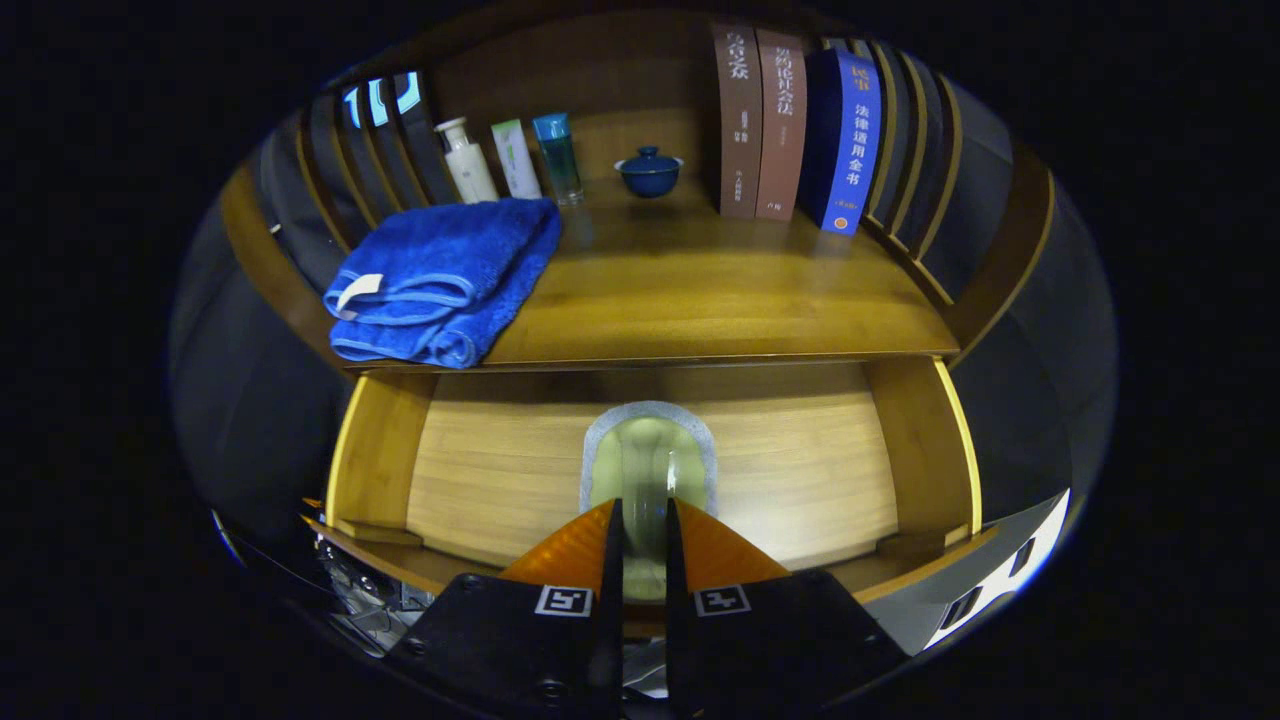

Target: Pull open the drawer, take out the items inside it, and place them on the countertop above the cabinet.

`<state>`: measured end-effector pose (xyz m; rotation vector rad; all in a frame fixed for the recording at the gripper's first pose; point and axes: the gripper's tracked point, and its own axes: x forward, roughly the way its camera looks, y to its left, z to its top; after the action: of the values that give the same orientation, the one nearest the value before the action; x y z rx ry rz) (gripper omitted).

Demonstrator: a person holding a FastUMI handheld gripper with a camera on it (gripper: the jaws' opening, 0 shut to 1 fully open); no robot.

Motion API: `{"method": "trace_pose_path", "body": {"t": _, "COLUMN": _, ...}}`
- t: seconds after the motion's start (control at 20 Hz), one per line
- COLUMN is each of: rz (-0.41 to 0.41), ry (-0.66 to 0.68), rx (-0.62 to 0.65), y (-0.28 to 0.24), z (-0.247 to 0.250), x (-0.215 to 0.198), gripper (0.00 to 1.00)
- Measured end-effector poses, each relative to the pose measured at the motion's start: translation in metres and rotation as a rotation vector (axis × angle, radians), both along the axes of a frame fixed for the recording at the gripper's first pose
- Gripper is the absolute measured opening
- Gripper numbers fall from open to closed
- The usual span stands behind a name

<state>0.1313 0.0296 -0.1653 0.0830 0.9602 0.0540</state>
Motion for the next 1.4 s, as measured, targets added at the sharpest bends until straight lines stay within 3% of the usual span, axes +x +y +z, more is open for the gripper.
{"method": "trace_pose_path", "body": {"t": 0.2, "rz": 0.003, "ry": -0.027, "rx": -0.007, "y": -0.001, "z": 0.037, "x": 0.011, "gripper": 0.22}}
{"method": "trace_pose_path", "body": {"t": 0.45, "rz": -0.014, "ry": -0.041, "rx": -0.010, "y": -0.003, "z": 0.069, "x": 0.068, "gripper": 0.22}}
{"method": "trace_pose_path", "body": {"t": 0.9, "rz": -0.022, "ry": 0.020, "rx": -0.045, "y": 0.000, "z": 0.045, "x": 0.165, "gripper": 0.22}}
{"method": "trace_pose_path", "body": {"t": 1.4, "rz": -0.017, "ry": 0.047, "rx": -0.069, "y": 0.002, "z": 0.024, "x": 0.199, "gripper": 0.22}}
